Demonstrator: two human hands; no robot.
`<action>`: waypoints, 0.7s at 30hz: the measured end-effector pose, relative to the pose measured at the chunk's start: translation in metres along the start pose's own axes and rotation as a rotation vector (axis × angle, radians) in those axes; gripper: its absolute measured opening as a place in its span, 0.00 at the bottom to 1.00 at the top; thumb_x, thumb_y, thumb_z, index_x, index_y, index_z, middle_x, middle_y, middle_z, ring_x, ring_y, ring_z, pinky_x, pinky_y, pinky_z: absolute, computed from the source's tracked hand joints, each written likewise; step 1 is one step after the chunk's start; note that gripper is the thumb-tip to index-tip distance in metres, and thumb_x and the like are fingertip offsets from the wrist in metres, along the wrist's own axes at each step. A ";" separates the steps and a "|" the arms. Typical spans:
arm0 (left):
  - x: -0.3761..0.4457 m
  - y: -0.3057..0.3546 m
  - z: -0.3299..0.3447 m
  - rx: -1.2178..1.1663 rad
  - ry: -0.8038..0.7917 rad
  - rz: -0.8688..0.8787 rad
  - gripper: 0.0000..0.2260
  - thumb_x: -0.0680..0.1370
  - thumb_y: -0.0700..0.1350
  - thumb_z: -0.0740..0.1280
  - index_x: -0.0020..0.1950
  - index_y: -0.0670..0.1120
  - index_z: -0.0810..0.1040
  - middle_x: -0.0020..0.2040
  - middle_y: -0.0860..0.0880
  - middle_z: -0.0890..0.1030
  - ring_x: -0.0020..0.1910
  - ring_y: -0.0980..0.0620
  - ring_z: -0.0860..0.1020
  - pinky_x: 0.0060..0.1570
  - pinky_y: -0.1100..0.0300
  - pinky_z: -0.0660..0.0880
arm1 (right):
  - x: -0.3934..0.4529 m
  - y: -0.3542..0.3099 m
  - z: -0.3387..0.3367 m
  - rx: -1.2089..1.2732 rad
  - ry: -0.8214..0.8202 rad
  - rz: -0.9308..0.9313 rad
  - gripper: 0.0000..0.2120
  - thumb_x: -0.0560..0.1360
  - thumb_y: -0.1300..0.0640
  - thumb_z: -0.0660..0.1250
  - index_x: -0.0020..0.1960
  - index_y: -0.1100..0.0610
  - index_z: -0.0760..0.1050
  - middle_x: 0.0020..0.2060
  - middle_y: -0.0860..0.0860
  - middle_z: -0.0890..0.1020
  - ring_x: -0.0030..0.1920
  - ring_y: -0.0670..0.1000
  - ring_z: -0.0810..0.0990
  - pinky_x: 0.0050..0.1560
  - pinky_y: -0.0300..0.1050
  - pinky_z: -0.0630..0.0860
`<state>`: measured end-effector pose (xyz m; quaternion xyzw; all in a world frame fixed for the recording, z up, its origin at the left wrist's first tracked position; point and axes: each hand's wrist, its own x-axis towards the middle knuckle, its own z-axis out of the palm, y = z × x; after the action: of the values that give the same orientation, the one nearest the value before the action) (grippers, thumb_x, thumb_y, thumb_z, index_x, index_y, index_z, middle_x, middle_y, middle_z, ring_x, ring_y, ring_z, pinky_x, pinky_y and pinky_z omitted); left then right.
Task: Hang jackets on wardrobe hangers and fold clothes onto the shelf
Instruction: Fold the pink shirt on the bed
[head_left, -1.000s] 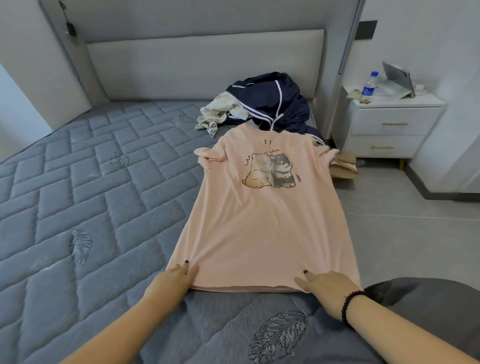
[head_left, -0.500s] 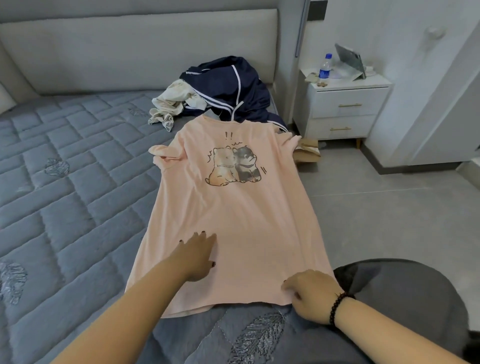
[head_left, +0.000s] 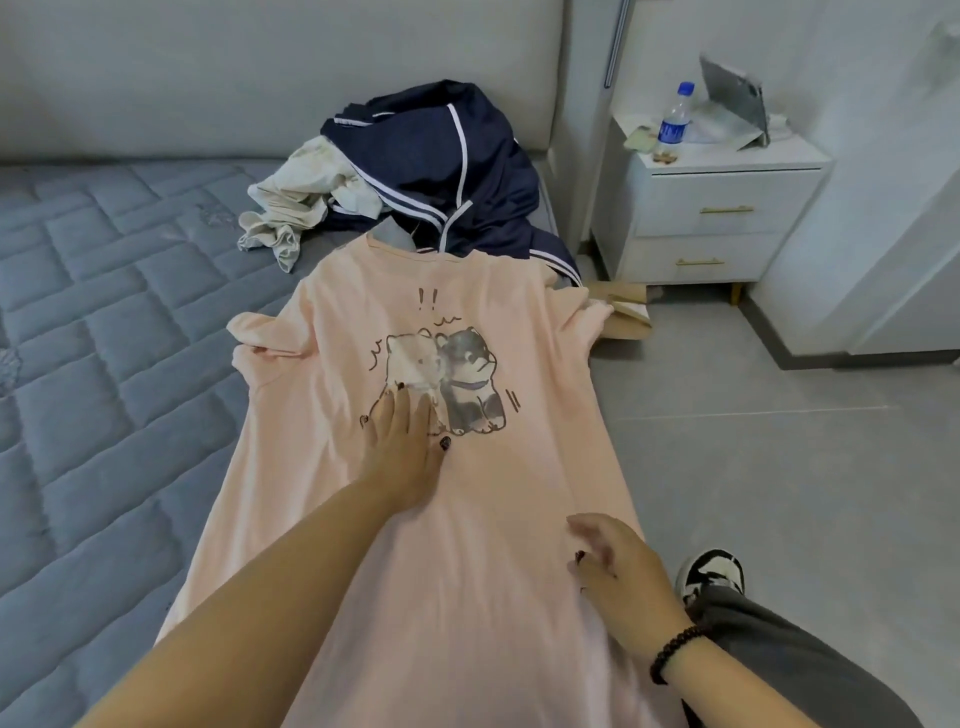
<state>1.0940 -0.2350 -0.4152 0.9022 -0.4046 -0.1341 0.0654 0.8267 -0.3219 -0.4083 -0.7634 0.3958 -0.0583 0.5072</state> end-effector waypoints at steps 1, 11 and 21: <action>0.011 0.001 0.002 0.007 0.020 0.004 0.29 0.82 0.55 0.49 0.79 0.46 0.41 0.79 0.43 0.40 0.78 0.42 0.38 0.75 0.42 0.43 | 0.010 0.004 -0.001 0.071 0.027 0.031 0.15 0.77 0.64 0.62 0.57 0.46 0.73 0.57 0.42 0.76 0.55 0.40 0.75 0.57 0.39 0.75; 0.033 -0.011 0.041 0.066 0.242 0.014 0.29 0.76 0.57 0.51 0.76 0.50 0.64 0.76 0.44 0.64 0.76 0.43 0.61 0.73 0.45 0.53 | 0.156 -0.029 -0.031 0.598 0.408 0.190 0.11 0.76 0.60 0.67 0.57 0.58 0.73 0.45 0.56 0.80 0.35 0.50 0.77 0.35 0.42 0.76; 0.035 -0.010 0.044 0.075 0.304 0.037 0.28 0.75 0.55 0.54 0.74 0.48 0.68 0.74 0.44 0.67 0.75 0.44 0.61 0.72 0.45 0.55 | 0.275 -0.072 -0.095 0.748 0.300 0.424 0.16 0.66 0.58 0.78 0.50 0.59 0.77 0.46 0.56 0.83 0.44 0.53 0.82 0.39 0.47 0.81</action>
<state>1.1103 -0.2551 -0.4664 0.9064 -0.4113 0.0205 0.0945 1.0066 -0.5609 -0.3893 -0.4130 0.5642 -0.2023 0.6857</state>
